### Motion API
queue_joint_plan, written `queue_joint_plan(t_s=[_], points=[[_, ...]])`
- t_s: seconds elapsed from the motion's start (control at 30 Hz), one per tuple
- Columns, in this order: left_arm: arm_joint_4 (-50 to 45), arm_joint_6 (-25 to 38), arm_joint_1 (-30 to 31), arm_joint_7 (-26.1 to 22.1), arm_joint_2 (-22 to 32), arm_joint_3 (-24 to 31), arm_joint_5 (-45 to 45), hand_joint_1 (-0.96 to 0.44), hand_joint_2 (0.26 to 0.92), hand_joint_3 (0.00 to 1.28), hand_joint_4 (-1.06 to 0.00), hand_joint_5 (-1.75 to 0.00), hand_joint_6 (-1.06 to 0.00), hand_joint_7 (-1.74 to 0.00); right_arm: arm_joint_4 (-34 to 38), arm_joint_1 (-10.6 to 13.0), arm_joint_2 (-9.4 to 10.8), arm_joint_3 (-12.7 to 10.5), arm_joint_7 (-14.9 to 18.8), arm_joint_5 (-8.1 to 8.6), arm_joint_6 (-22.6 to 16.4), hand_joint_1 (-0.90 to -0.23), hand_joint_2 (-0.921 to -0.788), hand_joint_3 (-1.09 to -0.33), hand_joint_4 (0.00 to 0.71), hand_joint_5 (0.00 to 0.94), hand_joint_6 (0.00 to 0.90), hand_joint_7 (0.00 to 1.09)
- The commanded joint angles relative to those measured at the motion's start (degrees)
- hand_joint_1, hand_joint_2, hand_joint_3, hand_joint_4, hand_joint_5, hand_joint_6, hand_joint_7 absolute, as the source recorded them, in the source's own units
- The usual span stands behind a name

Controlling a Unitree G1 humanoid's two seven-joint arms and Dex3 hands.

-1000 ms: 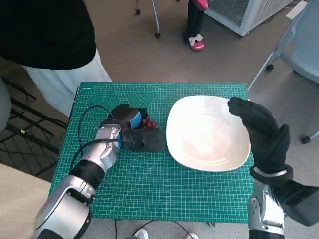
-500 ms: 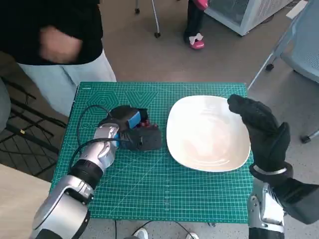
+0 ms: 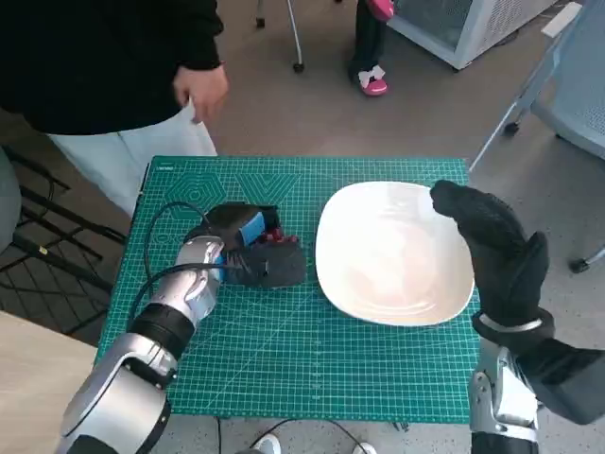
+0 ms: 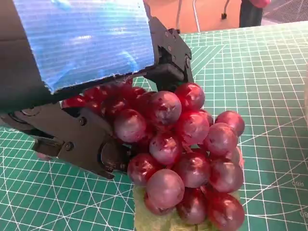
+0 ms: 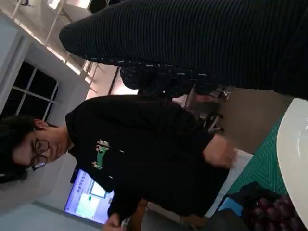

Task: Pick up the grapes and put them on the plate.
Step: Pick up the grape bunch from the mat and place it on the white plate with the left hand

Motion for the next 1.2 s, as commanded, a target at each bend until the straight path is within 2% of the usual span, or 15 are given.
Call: queue_joint_plan(t_s=[0.03,0.23,0.4,0.63,0.8,1.0,1.2], points=[[0.17,0.23,1.13,-1.41,0.33,-0.22,0.08,0.0,0.921,0.18,-0.55,-1.39,-0.52,-1.19,0.64,0.43,0.22,0.07,-0.41,-0.58,0.33,-0.651,-0.921,-0.791,0.378,0.0,0.089,0.24],[-2.86,1.17,1.41,-2.61,1.36,0.06,0.13,0.0,0.921,0.18,-0.55,-1.39,-0.52,-1.19,0.79,0.16,0.23,0.05,-0.38,-0.44,0.5,-0.644,-0.921,-0.793,0.377,0.0,0.087,0.24],[-9.99,3.55,2.6,-5.49,3.28,0.71,0.14,0.0,0.921,0.19,-0.55,-1.4,-0.51,-1.18,0.74,0.09,0.32,0.11,-0.43,-0.44,0.53,-0.632,-0.921,-0.794,0.378,0.0,0.085,0.24],[-29.39,9.81,6.73,-12.44,8.05,3.35,0.62,0.0,0.921,0.21,-0.53,-1.49,-0.52,-1.12,0.55,-0.08,0.49,0.24,-0.48,-0.44,0.61,-0.622,-0.921,-0.799,0.377,0.0,0.083,0.25],[-42.64,12.48,10.11,-15.26,11.17,6.38,0.74,0.0,0.921,0.22,-0.49,-1.4,-0.5,-1.28,0.64,-0.35,0.52,0.32,-0.49,-0.47,0.67,-0.621,-0.921,-0.802,0.376,0.0,0.08,0.25],[-54.38,12.68,14.29,-14.26,13.41,10.57,0.62,0.0,0.921,0.2,-0.52,-1.39,-0.51,-1.23,1.02,-0.75,0.56,0.43,-0.25,-0.42,0.49,-0.62,-0.921,-0.803,0.376,0.0,0.078,0.26],[-59.66,10.86,17.65,-10.64,13.58,13.04,1.07,0.0,0.921,0.17,-0.53,-1.33,-0.56,-1.23,1.36,-1.03,0.55,0.51,-0.21,-0.57,0.3,-0.62,-0.921,-0.803,0.376,0.0,0.076,0.26]])
